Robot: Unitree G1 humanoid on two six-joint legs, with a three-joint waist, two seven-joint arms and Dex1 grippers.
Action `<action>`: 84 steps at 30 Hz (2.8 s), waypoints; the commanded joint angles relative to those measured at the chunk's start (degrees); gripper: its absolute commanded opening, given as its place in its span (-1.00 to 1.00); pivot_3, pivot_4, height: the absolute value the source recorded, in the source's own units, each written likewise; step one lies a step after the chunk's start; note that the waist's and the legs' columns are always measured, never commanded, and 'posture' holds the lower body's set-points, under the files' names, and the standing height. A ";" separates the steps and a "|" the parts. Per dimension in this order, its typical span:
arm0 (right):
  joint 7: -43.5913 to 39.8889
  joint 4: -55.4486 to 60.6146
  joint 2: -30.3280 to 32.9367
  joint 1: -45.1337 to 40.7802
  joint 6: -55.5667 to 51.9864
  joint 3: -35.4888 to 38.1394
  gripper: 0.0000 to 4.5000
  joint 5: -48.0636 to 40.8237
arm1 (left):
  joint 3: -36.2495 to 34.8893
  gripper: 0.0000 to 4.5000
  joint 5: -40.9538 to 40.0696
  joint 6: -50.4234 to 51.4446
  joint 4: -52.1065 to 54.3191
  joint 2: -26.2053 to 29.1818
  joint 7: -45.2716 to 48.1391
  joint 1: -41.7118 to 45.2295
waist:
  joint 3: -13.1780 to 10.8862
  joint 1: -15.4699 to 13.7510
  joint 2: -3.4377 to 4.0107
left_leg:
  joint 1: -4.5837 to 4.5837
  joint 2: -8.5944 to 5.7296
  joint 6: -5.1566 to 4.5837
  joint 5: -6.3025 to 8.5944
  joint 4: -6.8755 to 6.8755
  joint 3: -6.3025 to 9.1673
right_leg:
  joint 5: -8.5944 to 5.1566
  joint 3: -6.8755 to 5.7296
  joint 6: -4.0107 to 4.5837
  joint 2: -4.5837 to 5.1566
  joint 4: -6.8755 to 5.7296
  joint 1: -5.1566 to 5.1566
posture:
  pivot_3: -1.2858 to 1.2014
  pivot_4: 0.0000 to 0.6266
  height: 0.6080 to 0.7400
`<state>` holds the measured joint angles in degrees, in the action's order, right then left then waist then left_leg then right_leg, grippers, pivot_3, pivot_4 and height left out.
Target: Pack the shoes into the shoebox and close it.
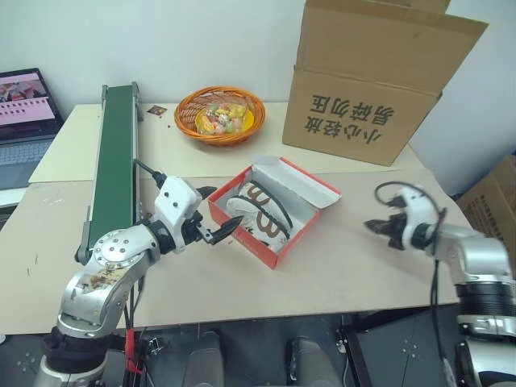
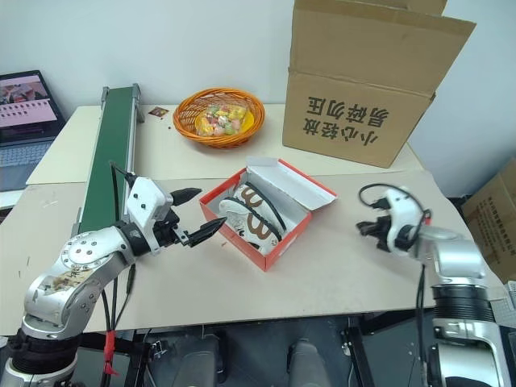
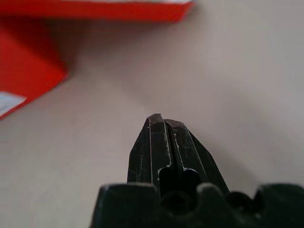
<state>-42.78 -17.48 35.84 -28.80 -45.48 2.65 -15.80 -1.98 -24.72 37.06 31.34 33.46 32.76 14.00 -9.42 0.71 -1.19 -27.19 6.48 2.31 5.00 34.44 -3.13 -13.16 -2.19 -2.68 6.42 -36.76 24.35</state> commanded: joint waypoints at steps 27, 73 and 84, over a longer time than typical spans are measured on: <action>-9.14 -28.21 -19.55 -18.86 13.60 25.88 -0.95 -23.21 | -2.16 1.00 -0.40 -0.24 1.64 1.99 -0.10 1.43 | -0.03 -0.28 0.04 | -0.06 -0.02 0.00 0.00 -0.02 0.01 | 0.22 -0.03 -0.36 -0.02 -0.03 -0.03 | 0.03 -0.52 0.70; -7.43 -7.14 -17.54 -13.18 22.49 -21.29 -0.95 10.49 | -3.06 1.00 -0.18 0.55 2.89 1.60 -1.78 0.59 | 0.12 -1.44 0.00 | 0.49 0.03 0.41 0.26 0.03 0.00 | -0.08 -0.05 0.03 -0.01 -0.02 -0.19 | 0.03 -0.52 0.70; -9.06 6.22 -17.08 -16.64 4.68 -4.12 -0.95 -8.53 | -5.85 1.00 2.11 -1.75 1.26 -1.38 -7.35 -2.61 | 0.10 -1.66 0.00 | -0.07 0.02 0.40 0.25 0.00 -0.01 | -0.06 -0.04 0.08 -0.01 -0.03 0.05 | 0.03 -0.52 0.70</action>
<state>-52.17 -16.00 18.59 -43.03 -36.11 -7.11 -18.30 -6.07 -23.58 37.20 31.75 32.73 27.24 11.22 -9.33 -0.95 -1.19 -27.30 6.50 2.69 5.24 34.45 -3.13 -13.13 -2.24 -2.61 6.39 -36.80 24.43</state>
